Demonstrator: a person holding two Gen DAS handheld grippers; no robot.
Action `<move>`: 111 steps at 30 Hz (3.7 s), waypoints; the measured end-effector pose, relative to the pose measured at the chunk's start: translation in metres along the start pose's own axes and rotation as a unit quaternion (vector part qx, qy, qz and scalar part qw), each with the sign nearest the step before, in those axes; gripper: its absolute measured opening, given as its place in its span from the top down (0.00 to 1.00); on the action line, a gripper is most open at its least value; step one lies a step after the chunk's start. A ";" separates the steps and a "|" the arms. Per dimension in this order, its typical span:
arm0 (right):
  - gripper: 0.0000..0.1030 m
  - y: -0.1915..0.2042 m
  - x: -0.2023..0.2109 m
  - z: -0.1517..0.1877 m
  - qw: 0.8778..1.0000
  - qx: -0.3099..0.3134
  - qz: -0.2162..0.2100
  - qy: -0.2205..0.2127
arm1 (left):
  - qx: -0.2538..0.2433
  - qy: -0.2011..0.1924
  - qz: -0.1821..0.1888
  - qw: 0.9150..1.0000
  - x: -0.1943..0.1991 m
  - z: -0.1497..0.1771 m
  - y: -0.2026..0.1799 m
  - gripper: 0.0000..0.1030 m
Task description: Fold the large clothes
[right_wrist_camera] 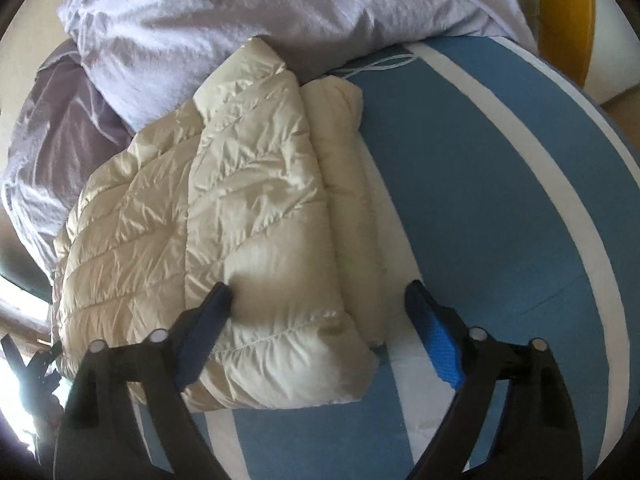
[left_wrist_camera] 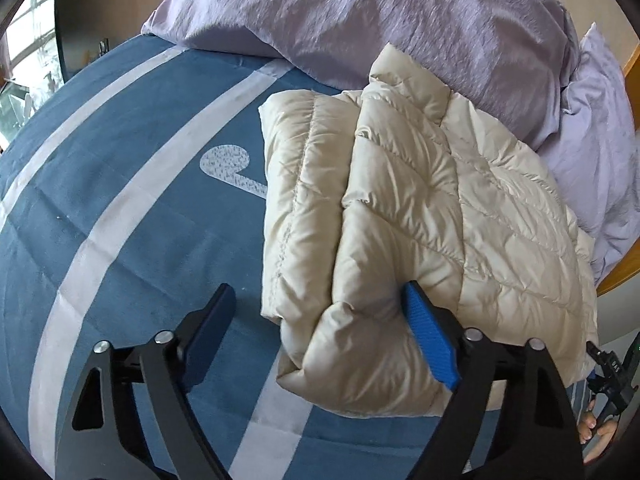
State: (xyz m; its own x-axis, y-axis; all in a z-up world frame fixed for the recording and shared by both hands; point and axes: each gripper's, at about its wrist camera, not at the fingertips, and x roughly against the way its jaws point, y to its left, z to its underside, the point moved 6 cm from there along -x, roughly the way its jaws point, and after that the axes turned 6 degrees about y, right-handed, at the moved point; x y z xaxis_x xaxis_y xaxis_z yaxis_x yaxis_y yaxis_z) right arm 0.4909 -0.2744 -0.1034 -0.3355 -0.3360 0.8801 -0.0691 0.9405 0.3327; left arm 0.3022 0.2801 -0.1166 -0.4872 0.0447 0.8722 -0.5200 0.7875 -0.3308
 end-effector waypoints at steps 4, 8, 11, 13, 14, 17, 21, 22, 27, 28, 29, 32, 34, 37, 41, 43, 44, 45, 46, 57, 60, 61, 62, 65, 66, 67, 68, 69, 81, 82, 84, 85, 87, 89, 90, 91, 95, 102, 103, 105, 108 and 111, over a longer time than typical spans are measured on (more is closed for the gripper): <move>0.41 0.004 0.002 0.005 0.999 -0.007 -0.039 0.009 | 0.010 -0.004 0.020 1.000 0.003 0.004 -0.006 0.44; 0.60 0.007 0.005 0.008 0.998 -0.014 -0.057 0.001 | 0.001 -0.020 0.011 1.000 0.006 0.004 -0.016 0.61; 0.75 0.008 0.011 0.009 0.997 -0.019 -0.071 -0.009 | 0.009 -0.028 0.016 0.999 0.011 0.003 -0.015 0.73; 0.79 0.010 0.016 0.011 0.997 -0.019 -0.070 -0.018 | 0.007 -0.031 0.018 0.999 0.015 0.003 -0.015 0.78; 0.81 0.012 0.019 0.012 0.997 -0.015 -0.067 -0.022 | 0.002 -0.034 0.016 0.999 0.017 0.003 -0.015 0.80; 0.84 0.020 0.027 0.015 0.998 0.001 -0.054 -0.032 | -0.005 -0.042 0.013 0.999 0.024 0.004 -0.017 0.84; 0.85 0.030 0.036 0.023 0.997 0.016 -0.064 -0.034 | -0.007 -0.058 0.017 0.998 0.040 0.007 -0.017 0.86; 0.85 0.033 0.037 0.024 0.997 0.020 -0.067 -0.033 | -0.005 -0.061 0.020 0.998 0.044 0.008 -0.016 0.86; 0.85 0.048 0.044 0.046 0.995 0.052 -0.089 -0.018 | 0.008 -0.072 0.030 0.997 0.071 0.024 0.005 0.87; 0.85 0.051 0.045 0.052 0.994 0.058 -0.091 -0.015 | 0.010 -0.072 0.031 0.997 0.076 0.029 0.013 0.87; 0.85 0.054 0.047 0.060 0.993 0.067 -0.095 -0.011 | 0.012 -0.072 0.032 0.997 0.080 0.034 0.019 0.87; 0.85 0.061 0.052 0.080 0.991 0.088 -0.104 -0.001 | 0.011 -0.073 0.035 0.997 0.094 0.048 0.038 0.87; 0.85 0.064 0.055 0.095 0.989 0.102 -0.108 0.007 | 0.007 -0.073 0.035 0.997 0.103 0.057 0.048 0.87; 0.85 0.066 0.059 0.114 0.987 0.118 -0.110 0.017 | 0.001 -0.069 0.031 0.997 0.108 0.068 0.058 0.87; 0.84 0.067 0.063 0.132 0.986 0.133 -0.101 0.023 | -0.001 -0.064 0.029 0.998 0.110 0.078 0.067 0.86; 0.83 0.068 0.064 0.137 0.986 0.140 -0.093 0.021 | -0.002 -0.063 0.027 0.998 0.109 0.081 0.068 0.86; 0.81 0.068 0.065 0.139 0.986 0.143 -0.086 0.019 | -0.002 -0.062 0.025 0.998 0.108 0.083 0.069 0.85; 0.78 0.069 0.065 0.139 0.986 0.146 -0.077 0.018 | -0.002 -0.062 0.023 0.998 0.107 0.084 0.070 0.85; 0.76 0.069 0.066 0.139 0.987 0.148 -0.066 0.015 | -0.002 -0.061 0.017 0.998 0.106 0.084 0.070 0.83; 0.44 0.083 0.098 0.112 0.981 0.173 0.037 -0.076 | -0.002 -0.065 -0.024 0.998 0.107 0.079 0.079 0.17; 0.44 0.110 0.098 0.114 0.975 0.204 0.031 -0.082 | 0.005 -0.060 -0.021 0.998 0.105 0.076 0.079 0.14; 0.44 0.122 0.094 0.117 0.971 0.222 0.031 -0.083 | 0.006 -0.058 -0.016 0.998 0.104 0.075 0.078 0.13; 0.44 0.131 0.091 0.120 0.968 0.236 0.035 -0.084 | 0.010 -0.055 -0.010 0.998 0.103 0.075 0.078 0.11; 0.44 0.147 0.080 0.128 0.960 0.262 0.047 -0.084 | 0.019 -0.049 0.003 0.999 0.099 0.074 0.077 0.10; 0.44 0.152 0.075 0.130 0.959 0.268 0.048 -0.082 | 0.023 -0.047 0.006 0.999 0.098 0.073 0.077 0.10; 0.44 0.153 0.072 0.132 0.958 0.270 0.050 -0.082 | 0.028 -0.045 0.011 0.999 0.096 0.073 0.077 0.10; 0.44 0.156 0.068 0.133 0.957 0.273 0.053 -0.082 | 0.031 -0.044 0.015 0.998 0.095 0.072 0.077 0.10; 0.44 0.157 0.064 0.134 0.956 0.275 0.058 -0.083 | 0.035 -0.042 0.018 0.998 0.094 0.072 0.077 0.10; 0.39 0.146 0.030 0.131 0.959 0.262 0.082 -0.065 | 0.102 -0.022 0.050 0.993 0.070 0.060 0.084 0.09; 0.39 0.145 0.027 0.131 0.960 0.262 0.082 -0.061 | 0.102 -0.019 0.054 0.993 0.069 0.060 0.082 0.09; 0.37 0.145 0.022 0.132 0.961 0.259 0.081 -0.053 | 0.107 -0.018 0.068 0.992 0.068 0.061 0.077 0.10; 0.37 0.145 0.021 0.132 0.962 0.257 0.080 -0.051 | 0.108 -0.016 0.075 0.991 0.068 0.061 0.075 0.11; 0.36 0.145 0.018 0.132 0.963 0.254 0.079 -0.048 | 0.111 -0.009 0.095 0.989 0.066 0.063 0.069 0.21; 0.35 0.145 0.016 0.132 0.963 0.253 0.080 -0.049 | 0.113 -0.011 0.094 0.989 0.065 0.064 0.064 0.30; 0.35 0.144 0.016 0.132 0.963 0.253 0.080 -0.050 | 0.112 -0.013 0.092 0.989 0.065 0.063 0.062 0.32; 0.35 0.144 0.016 0.133 0.963 0.252 0.080 -0.051 | 0.112 -0.016 0.091 0.989 0.066 0.063 0.060 0.36; 0.35 0.143 0.015 0.134 0.964 0.250 0.076 -0.053 | 0.116 -0.027 0.103 0.988 0.074 0.059 0.057 0.62; 0.35 0.143 0.014 0.133 0.964 0.250 0.075 -0.052 | 0.107 -0.069 0.168 0.978 0.109 0.044 0.036 0.80; 0.35 0.143 0.014 0.133 0.964 0.251 0.075 -0.052 | 0.105 -0.073 0.175 0.976 0.114 0.043 0.032 0.81; 0.34 0.143 0.013 0.134 0.964 0.251 0.074 -0.052 | 0.095 -0.085 0.196 0.972 0.129 0.038 0.018 0.81; 0.34 0.143 0.013 0.134 0.963 0.252 0.074 -0.051 | 0.074 -0.098 0.217 0.968 0.149 0.032 -0.008 0.81; 0.34 0.144 0.013 0.134 0.964 0.252 0.073 -0.052 | 0.049 -0.102 0.233 0.966 0.163 0.030 -0.037 0.81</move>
State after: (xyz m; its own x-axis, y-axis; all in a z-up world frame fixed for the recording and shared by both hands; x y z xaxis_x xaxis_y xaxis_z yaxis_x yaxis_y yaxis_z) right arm 0.3504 -0.1363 -0.0900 -0.4662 -0.2150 0.8582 -0.4526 0.8915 -0.0225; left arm 0.2211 0.2403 0.0273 -0.8075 0.2493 0.5346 -0.2706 0.6487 -0.7113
